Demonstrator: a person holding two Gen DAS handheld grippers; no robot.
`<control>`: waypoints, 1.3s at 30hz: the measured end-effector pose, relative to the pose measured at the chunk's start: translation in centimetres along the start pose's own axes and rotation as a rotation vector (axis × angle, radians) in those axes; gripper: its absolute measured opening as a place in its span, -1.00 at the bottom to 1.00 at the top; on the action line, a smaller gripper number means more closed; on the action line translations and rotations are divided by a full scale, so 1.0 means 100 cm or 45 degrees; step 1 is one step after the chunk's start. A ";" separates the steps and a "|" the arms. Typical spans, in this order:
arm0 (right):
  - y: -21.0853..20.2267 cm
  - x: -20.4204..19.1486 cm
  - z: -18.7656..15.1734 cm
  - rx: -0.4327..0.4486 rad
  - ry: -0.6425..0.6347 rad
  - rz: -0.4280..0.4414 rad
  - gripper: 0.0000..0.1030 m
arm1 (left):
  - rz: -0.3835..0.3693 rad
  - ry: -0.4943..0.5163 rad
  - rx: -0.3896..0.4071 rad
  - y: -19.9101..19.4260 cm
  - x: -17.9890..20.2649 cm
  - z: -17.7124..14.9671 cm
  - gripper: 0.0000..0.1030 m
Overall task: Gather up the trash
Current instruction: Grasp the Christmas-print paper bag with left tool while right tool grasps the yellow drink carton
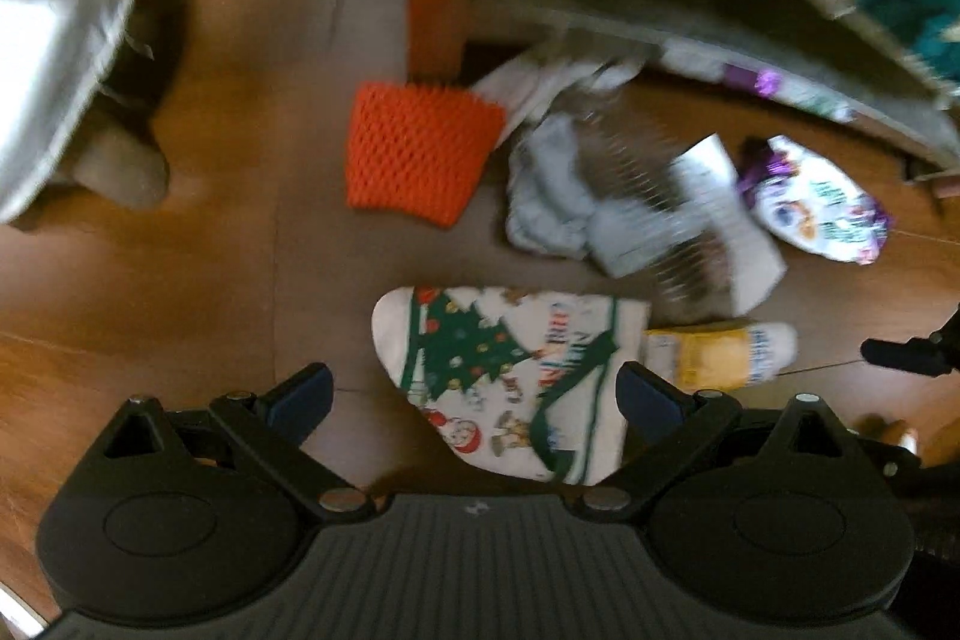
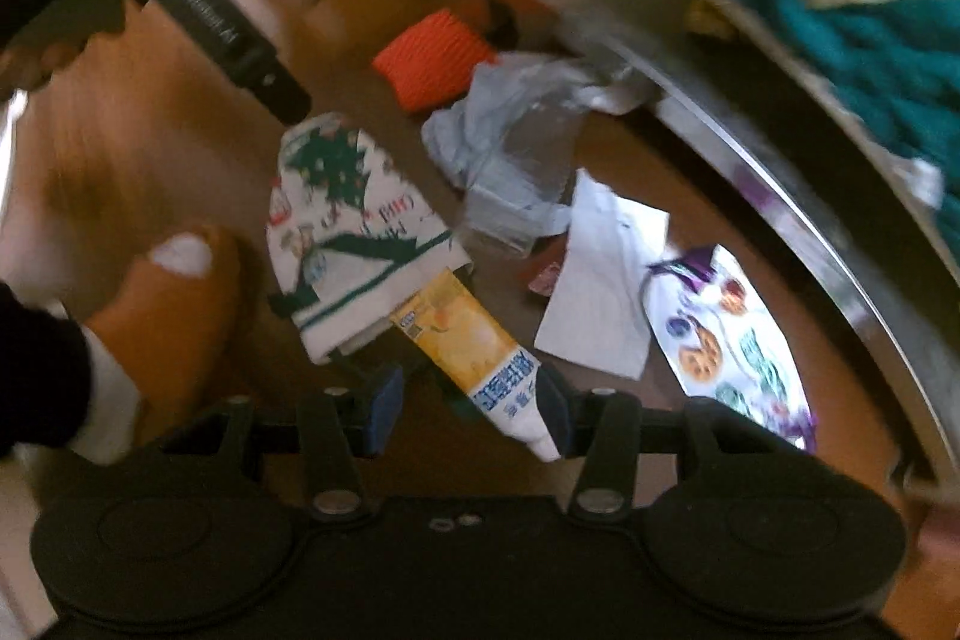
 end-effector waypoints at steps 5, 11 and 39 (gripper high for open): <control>0.044 -0.001 0.006 -0.103 -0.171 -0.021 -0.05 | -0.008 -0.041 -0.092 0.050 -0.004 -0.001 0.96; 0.077 -0.009 0.001 -0.180 -0.407 -0.077 -0.05 | -0.039 -0.053 -0.154 0.089 0.000 -0.008 0.95; 0.082 0.006 0.000 -0.180 -0.281 -0.088 -0.17 | -0.067 -0.008 -0.091 0.104 0.010 -0.014 -0.77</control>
Point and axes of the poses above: each gripper's, at about its wrist camera, not at the fingertips, and y roughly the way its jaws point, x to its right, z to its top, the point moved 2 cm from there along y, roughly the way its jaws point, and after that the axes turned 14 degrees about z, right-handed, at the moved point
